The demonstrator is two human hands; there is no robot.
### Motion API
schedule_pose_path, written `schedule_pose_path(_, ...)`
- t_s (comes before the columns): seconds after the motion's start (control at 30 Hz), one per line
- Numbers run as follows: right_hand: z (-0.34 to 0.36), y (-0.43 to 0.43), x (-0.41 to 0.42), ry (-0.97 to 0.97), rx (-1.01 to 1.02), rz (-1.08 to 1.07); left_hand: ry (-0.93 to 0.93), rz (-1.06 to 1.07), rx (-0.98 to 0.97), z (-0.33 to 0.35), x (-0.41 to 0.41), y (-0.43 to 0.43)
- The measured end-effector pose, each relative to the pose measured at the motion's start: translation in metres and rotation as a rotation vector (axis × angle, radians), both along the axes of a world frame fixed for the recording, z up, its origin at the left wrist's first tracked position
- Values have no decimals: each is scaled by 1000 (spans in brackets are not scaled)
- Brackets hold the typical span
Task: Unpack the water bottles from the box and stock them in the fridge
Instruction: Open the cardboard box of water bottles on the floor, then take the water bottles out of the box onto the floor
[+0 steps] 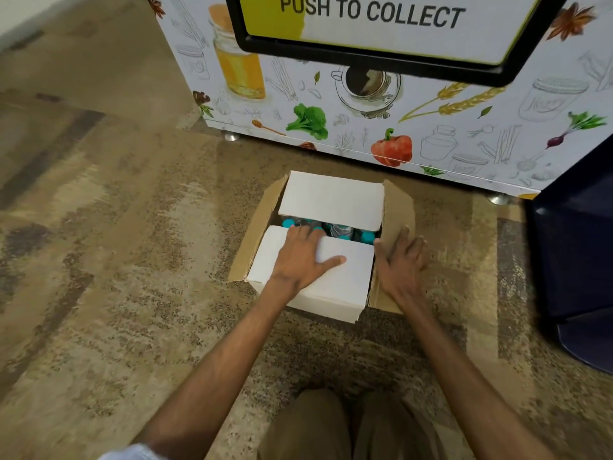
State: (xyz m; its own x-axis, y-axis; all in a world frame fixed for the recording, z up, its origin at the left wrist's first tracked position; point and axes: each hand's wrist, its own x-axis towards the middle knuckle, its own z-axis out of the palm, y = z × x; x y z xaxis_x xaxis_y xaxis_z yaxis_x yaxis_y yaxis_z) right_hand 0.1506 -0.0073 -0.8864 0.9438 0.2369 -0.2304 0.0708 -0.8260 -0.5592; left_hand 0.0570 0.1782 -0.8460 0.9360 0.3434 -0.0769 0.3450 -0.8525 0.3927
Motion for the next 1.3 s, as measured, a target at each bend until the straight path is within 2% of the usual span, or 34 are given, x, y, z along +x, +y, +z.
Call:
schedule_pose_path(0.17, 12, 10, -5, 43, 129, -6, -126, -12, -4, 18, -10, 6)
schedule_pose_path(0.3, 40, 6, -12, -164, 343, 13, -274, -8, 6, 48, -26, 7)
schedule_pose_path(0.37, 49, 3, -18, -201, 446, 67, -359, 47, -72, 63, -37, 3)
schedule_pose_path(0.47, 55, -2, -27, -89, 511, 188, -246, 116, -146, 82, -50, -2)
schedule_pose_path(0.6, 45, -9, -37, -96, 386, 401, 246, 75, -308, 104, -46, -9)
schedule_pose_path(0.7, 31, -9, -42, -199, 192, 527, 409, 45, -222, 82, -48, -18)
schedule_pose_path(0.77, 26, -9, -45, -237, 44, 610, 389, 19, -118, 64, -51, -23)
schedule_pose_path(0.87, 23, -8, -51, -261, -77, 683, 292, -10, -94, 47, -55, -26)
schedule_pose_path(1.07, 26, -7, -62, -272, -129, 726, 263, -41, -87, 15, -71, -39)
schedule_pose_path(1.3, 33, -2, -78, -275, -132, 709, 198, 31, -48, 3, -81, -42)
